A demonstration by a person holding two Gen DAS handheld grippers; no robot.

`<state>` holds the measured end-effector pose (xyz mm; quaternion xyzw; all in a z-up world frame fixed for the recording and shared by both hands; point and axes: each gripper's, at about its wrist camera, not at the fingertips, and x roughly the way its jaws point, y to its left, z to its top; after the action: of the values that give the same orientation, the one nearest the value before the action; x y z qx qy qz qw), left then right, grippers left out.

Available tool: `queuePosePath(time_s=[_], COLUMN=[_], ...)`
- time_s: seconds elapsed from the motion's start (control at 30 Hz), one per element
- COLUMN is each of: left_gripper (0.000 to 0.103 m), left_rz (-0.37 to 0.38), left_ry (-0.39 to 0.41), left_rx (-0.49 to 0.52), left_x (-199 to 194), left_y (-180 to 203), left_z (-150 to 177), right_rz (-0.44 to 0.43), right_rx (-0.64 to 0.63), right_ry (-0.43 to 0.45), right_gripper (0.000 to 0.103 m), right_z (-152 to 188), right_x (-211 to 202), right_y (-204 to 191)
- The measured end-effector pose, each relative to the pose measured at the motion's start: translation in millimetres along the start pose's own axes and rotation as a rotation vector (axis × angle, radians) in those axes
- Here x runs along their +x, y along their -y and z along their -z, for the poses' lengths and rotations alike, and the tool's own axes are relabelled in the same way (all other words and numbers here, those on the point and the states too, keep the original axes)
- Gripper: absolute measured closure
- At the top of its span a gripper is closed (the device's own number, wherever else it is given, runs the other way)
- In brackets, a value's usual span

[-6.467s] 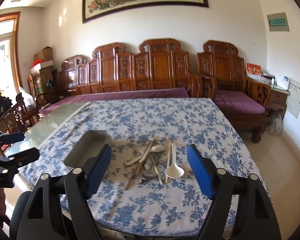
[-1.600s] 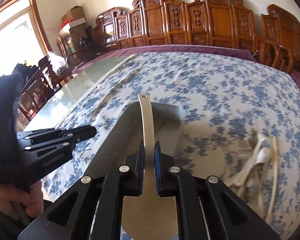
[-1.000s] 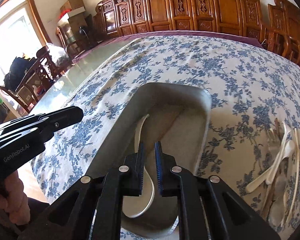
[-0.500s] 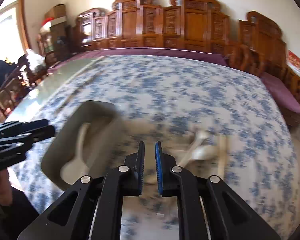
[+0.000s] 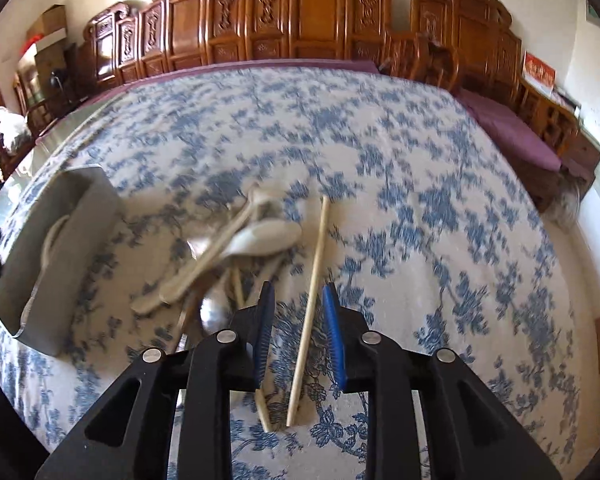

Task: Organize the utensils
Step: 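Grasp a light wooden chopstick with right gripper while left tool moves to the pile, then grasp a metal fork with left gripper while right gripper lifts the chopstick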

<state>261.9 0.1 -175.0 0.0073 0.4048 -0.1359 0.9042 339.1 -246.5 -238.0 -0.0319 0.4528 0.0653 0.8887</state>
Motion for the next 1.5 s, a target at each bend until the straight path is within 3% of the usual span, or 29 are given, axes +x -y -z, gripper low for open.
queuePosePath(time_s=[0.17,0.27,0.43,0.8,1.1,1.33,1.5], left_gripper=[0.036,0.036,0.036,0.036,0.051,0.076,0.083], left_rz=[0.005,0.005,-0.005,-0.008,0.031,0.046,0.060], left_ry=[-0.001,-0.005,-0.028,-0.122,-0.162,-0.199,-0.216], left_rx=[0.028,0.041,0.061,0.129,0.142,0.135,0.139], left_x=[5.4,8.8,17.4,50.5,100.9,139.8,159.6], left_y=[12.4,20.7,34.3,67.7,94.9,102.3,109.3], left_z=[-2.9,-0.8,5.2,3.5,-35.9,-65.8,-76.2], right_rz=[-0.009,0.030,0.019,-0.013,-0.049,-0.088,-0.123], right_rx=[-0.020,-0.062,-0.071,-0.011,0.052,0.079,0.088], right_ry=[-0.021,-0.049,-0.041,-0.022,-0.004,-0.002,-0.002], right_gripper=[0.076,0.076,0.096,0.097,0.097,0.097,0.097], right_z=[1.9,3.6,14.3,22.2,15.3,12.7,11.8], right_x=[24.1,36.0,34.3,26.2,29.1,32.1,32.6], right_y=[1.0,-0.8,6.5,38.2,60.7,63.8,63.5])
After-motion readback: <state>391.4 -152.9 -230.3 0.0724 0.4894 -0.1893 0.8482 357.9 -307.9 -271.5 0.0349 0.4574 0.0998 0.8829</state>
